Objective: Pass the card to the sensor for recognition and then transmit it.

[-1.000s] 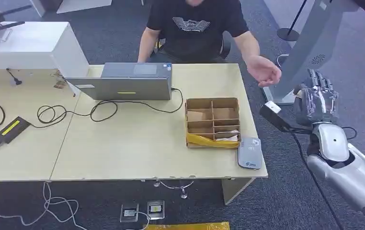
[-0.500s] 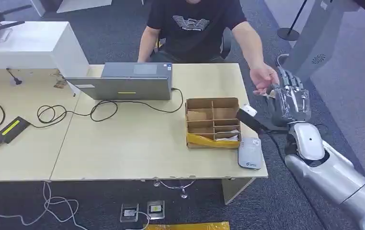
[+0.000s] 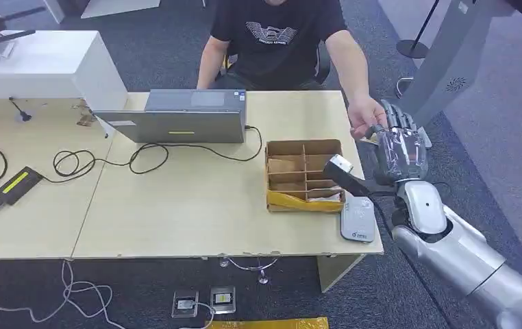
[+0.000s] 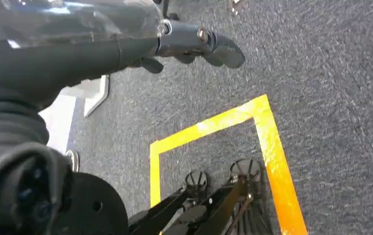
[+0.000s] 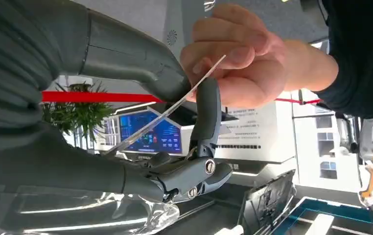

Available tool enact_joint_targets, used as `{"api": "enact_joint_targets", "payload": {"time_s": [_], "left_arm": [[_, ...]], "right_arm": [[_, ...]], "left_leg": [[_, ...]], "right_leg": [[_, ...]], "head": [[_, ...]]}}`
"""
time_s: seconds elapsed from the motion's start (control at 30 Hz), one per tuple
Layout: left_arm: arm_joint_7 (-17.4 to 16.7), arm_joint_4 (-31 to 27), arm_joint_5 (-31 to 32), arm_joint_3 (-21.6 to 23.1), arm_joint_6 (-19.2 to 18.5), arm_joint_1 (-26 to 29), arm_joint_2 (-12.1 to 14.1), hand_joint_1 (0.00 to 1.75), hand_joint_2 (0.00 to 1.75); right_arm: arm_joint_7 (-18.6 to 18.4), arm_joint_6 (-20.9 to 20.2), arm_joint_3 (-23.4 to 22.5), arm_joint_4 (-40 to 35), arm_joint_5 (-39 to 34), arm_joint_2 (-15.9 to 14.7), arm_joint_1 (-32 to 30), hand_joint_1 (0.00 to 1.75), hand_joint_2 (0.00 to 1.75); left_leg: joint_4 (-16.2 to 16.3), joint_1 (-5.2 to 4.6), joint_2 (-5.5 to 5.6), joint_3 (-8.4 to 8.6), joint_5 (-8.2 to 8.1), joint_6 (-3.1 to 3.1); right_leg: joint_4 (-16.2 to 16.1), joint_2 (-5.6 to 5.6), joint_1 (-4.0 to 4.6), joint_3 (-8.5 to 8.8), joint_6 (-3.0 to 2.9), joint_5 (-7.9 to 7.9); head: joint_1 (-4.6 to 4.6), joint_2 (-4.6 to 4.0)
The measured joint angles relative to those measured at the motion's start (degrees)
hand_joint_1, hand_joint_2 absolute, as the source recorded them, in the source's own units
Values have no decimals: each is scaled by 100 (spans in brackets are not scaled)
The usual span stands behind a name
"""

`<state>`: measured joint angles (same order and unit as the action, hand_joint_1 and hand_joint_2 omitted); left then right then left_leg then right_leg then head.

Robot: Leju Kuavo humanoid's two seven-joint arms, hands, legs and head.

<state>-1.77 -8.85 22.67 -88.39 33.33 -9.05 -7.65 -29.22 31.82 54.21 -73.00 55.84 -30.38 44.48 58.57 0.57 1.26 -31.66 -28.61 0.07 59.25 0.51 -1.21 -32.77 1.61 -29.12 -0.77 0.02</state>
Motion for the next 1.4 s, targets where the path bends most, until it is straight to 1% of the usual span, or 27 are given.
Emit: {"api": "enact_joint_targets", "payload": {"time_s": [0.03,0.07,0.1,0.13,0.2,0.53,0.67,0.77,0.9,1.03,1.23,1.27,1.33,1.4], "left_arm": [[0,0,-2,0,-2,0,-2,0,0],[0,0,0,0,-2,0,-2,0,0],[0,0,7,0,-17,1,-7,0,0],[0,0,15,0,-22,1,-7,0,0],[55,0,13,0,33,2,-22,0,0],[59,0,13,0,22,3,-42,0,0],[59,0,13,0,13,3,-42,0,0],[59,0,13,0,11,3,-42,0,0],[59,0,4,0,9,4,-42,0,0],[74,0,-33,2,-26,5,-42,0,0],[79,0,-39,2,-101,7,-39,0,0],[79,0,-42,2,-103,7,-39,0,0],[79,0,-46,2,-100,10,-39,0,0],[79,0,-48,2,-100,10,-35,0,0]], "right_arm": [[2,7,0,2,0,2,-4,54,175],[4,11,0,6,0,2,-7,54,175],[31,64,-17,39,28,31,-63,3,175],[79,85,-35,103,68,68,-125,0,175],[166,125,-206,282,245,195,-237,0,175],[99,166,-363,546,435,334,-249,0,175],[114,153,-422,608,350,376,-248,0,175],[164,63,-444,632,103,398,-248,0,175],[210,-199,-466,634,-274,424,-248,0,175],[175,-684,-483,593,-673,437,-249,0,175],[-83,-1277,-503,253,-1200,398,-304,0,175],[-133,-1393,-512,159,-1292,363,-327,0,175],[-288,-1785,-542,-117,-1549,258,-347,0,175],[-400,-2024,-547,-346,-1716,142,-342,0,175]], "left_leg": [[0,0,0,0,0,0],[0,0,0,0,0,0],[0,0,0,-1,0,0],[0,0,-1,-1,0,0],[0,0,-1,-1,0,0],[0,0,-1,-2,0,0],[0,0,-1,-2,0,0],[0,0,-1,-2,0,0],[0,0,-2,-2,0,0],[0,0,-2,-2,0,0],[1,0,-3,1,0,0],[1,0,-3,0,0,0],[1,0,-4,0,0,0],[1,-1,-5,0,0,0]], "right_leg": [[0,0,0,0,0,0],[0,0,0,0,0,0],[0,-1,0,0,0,0],[0,1,0,-1,0,0],[0,1,0,-2,0,0],[0,0,0,-1,0,0],[0,1,1,-2,0,0],[0,1,1,-2,0,0],[0,1,0,-2,0,0],[0,1,0,-3,0,0],[0,4,0,-5,0,0],[0,3,0,-5,0,0],[0,4,0,-6,0,0],[-1,6,0,-5,0,0]], "head": [[0,0],[0,-2],[0,0],[0,-2],[2,-2],[-2,-2],[-2,-2],[0,-2],[2,-2],[0,0],[0,0],[0,-2],[2,-2],[0,-2]]}}
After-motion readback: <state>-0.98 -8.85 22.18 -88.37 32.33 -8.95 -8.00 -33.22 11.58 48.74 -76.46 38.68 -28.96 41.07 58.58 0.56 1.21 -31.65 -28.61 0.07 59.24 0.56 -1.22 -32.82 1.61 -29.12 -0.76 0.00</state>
